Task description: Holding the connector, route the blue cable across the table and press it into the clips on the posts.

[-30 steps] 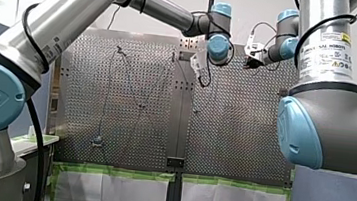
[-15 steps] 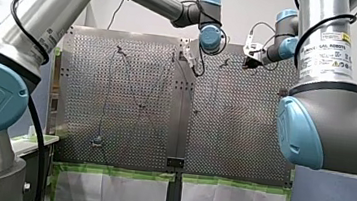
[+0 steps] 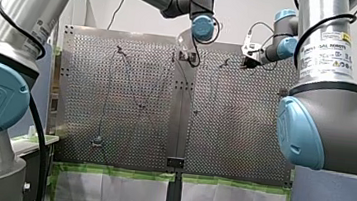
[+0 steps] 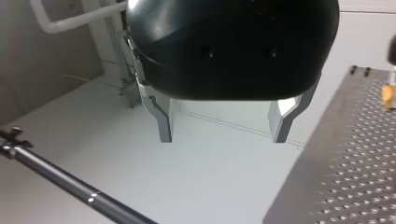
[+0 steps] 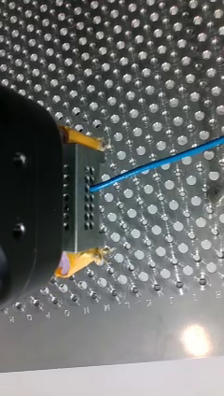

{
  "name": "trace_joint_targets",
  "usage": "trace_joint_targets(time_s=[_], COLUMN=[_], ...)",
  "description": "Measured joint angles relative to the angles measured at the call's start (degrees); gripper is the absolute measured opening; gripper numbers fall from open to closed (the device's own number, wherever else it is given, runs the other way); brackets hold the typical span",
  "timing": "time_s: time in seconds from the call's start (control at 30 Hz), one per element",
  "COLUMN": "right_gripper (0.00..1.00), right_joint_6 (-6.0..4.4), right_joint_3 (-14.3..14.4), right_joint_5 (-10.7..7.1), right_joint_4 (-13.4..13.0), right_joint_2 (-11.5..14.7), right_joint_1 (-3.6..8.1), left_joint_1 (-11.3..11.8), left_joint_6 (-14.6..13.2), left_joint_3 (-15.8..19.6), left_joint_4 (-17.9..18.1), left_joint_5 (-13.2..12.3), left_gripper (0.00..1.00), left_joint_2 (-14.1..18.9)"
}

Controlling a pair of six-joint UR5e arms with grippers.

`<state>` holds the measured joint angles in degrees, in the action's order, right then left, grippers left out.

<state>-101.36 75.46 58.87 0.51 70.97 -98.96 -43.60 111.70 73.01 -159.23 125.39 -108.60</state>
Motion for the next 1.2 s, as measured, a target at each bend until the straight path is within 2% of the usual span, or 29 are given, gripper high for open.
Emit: trace_joint_targets(time_s=[0.2,0.43,0.57,0.8,1.03,1.2], right_gripper=[0.00,0.00,0.00,0.00,0.00,0.00], right_joint_6=[0.00,0.00,0.00,0.02,0.08,0.09], right_joint_3=[0.0,0.0,0.0,0.0,0.0,0.0], right_joint_5=[0.02,0.13,0.14,0.19,0.20,0.20], right_joint_4=[0.1,0.1,0.1,0.1,0.1,0.1], right_joint_2=[0.0,0.0,-0.1,-0.1,-0.2,-0.2], right_joint_1=[-0.17,-0.32,-0.35,-0.37,-0.52,-0.52], left_joint_1=[0.5,-0.4,-0.9,-1.3,-1.4,-1.4], left_joint_6=[0.5,2.2,2.6,5.0,7.6,10.0], left_joint_3=[2.8,6.1,7.9,11.6,15.1,17.6], left_joint_4=[2.8,6.1,7.9,11.6,15.1,17.6], left_joint_5=[1.3,-0.8,-2.5,-4.6,-4.6,-3.3], left_gripper=[1.00,1.00,1.00,1.00,1.00,1.00], left_joint_2=[2.8,5.6,4.8,1.5,0.8,0.7])
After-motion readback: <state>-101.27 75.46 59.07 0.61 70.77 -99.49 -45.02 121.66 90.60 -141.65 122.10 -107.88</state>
